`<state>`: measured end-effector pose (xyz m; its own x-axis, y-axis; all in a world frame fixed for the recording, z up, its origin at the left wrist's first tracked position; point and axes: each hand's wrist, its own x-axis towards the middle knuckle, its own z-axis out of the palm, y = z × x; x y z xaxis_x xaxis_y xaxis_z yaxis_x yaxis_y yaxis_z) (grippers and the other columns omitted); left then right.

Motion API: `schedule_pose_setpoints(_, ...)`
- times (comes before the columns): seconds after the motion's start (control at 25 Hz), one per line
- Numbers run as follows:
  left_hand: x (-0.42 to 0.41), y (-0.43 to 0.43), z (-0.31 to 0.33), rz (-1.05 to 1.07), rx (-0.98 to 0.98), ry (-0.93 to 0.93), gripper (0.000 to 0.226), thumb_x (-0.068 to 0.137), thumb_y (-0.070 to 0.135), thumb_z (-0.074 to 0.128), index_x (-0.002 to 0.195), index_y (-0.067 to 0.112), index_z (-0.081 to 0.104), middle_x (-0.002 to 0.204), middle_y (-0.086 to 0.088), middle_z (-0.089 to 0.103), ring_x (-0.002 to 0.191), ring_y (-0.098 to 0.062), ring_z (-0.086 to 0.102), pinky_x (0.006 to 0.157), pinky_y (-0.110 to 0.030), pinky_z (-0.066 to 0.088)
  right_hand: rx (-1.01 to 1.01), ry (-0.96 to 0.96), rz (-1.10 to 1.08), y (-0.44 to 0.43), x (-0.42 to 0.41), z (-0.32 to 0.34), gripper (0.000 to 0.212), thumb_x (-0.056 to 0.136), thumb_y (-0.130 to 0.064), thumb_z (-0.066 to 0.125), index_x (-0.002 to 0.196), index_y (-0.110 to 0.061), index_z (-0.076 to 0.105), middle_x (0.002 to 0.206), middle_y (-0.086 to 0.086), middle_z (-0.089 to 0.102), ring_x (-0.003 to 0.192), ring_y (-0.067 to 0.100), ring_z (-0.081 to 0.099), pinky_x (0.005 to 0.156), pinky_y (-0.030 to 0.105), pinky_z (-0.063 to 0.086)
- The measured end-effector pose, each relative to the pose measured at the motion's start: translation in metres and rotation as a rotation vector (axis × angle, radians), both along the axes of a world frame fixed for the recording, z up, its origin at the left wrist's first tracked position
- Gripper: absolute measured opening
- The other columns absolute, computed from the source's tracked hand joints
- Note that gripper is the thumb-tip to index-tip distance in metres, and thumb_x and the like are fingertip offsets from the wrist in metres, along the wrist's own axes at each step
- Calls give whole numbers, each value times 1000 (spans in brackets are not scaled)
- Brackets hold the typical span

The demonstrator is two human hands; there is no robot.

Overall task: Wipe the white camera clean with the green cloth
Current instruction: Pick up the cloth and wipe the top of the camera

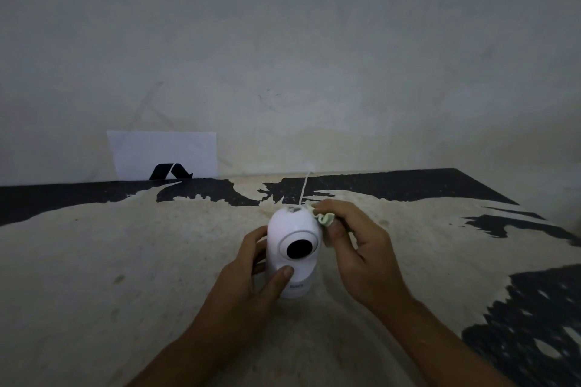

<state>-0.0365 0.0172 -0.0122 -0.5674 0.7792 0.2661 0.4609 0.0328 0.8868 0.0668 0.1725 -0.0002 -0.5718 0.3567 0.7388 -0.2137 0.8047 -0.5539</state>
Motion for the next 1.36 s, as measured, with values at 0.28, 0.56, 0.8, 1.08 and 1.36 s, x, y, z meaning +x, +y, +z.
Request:
schedule_pose_setpoints(0.28,-5,1,-6,-9,29,-22,55,71,49,59,117,53,31,116,33,50,108,14,50,92,-19,48,-169,-10,140,8,-9,10,26,94,-7,44,105,-16,65,100,-10,69,95,9,65,77,18,51)
schedule_pose_setpoints(0.56,-8,4,-9,-5,20,-18,52,71,48,60,114,54,31,99,50,52,99,25,48,76,1,43,-121,36,144,3,-10,-1,28,96,-9,42,115,-8,62,115,-4,67,110,12,61,91,22,49)
schedule_pose_setpoints(0.8,-7,3,-10,-3,51,-19,61,73,46,62,126,43,33,119,28,57,109,7,54,93,-24,51,-178,12,56,-3,-10,-6,29,95,-8,40,112,-17,62,104,-12,68,98,6,64,80,21,52)
schedule_pose_setpoints(1.08,-6,3,-9,3,41,-18,63,73,47,61,128,42,32,122,25,55,112,6,53,96,-28,49,-52,9,15,-6,-8,-9,29,96,-14,39,120,-15,57,115,-6,65,107,2,61,87,20,51)
schedule_pose_setpoints(1.36,-7,3,-9,-7,40,-10,58,71,46,60,122,50,31,117,36,55,110,11,51,95,-21,48,-6,53,56,6,2,-1,17,88,-14,52,98,-10,65,100,1,63,98,12,60,82,22,49)
